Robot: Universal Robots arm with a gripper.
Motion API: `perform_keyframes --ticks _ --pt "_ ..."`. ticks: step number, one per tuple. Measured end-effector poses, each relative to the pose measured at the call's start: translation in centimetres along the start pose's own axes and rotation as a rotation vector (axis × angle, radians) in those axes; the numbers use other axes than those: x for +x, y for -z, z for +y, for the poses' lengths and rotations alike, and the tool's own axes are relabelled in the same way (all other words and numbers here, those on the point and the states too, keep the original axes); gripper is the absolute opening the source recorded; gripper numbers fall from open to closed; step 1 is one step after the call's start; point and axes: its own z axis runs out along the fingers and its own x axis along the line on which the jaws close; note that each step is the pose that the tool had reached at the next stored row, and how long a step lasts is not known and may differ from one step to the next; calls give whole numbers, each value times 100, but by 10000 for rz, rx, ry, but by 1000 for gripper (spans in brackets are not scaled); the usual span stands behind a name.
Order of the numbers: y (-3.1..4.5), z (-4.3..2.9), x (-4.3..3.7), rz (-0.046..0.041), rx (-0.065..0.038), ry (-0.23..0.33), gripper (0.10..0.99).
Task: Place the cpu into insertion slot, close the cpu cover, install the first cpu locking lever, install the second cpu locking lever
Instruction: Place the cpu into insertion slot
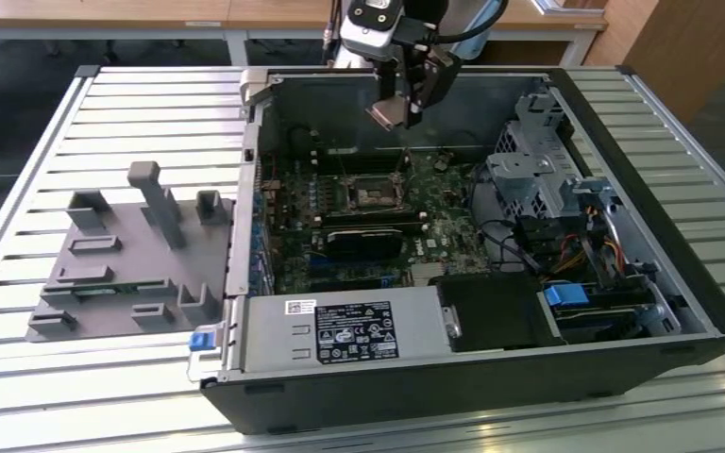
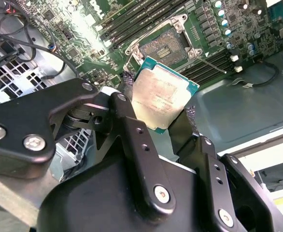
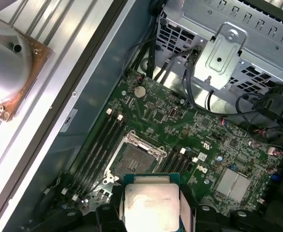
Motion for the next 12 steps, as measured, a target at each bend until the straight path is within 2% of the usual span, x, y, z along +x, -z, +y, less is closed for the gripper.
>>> perform_keyframes --ticks 12 --pt "-34 -9 12 -41 -8 -512 541"
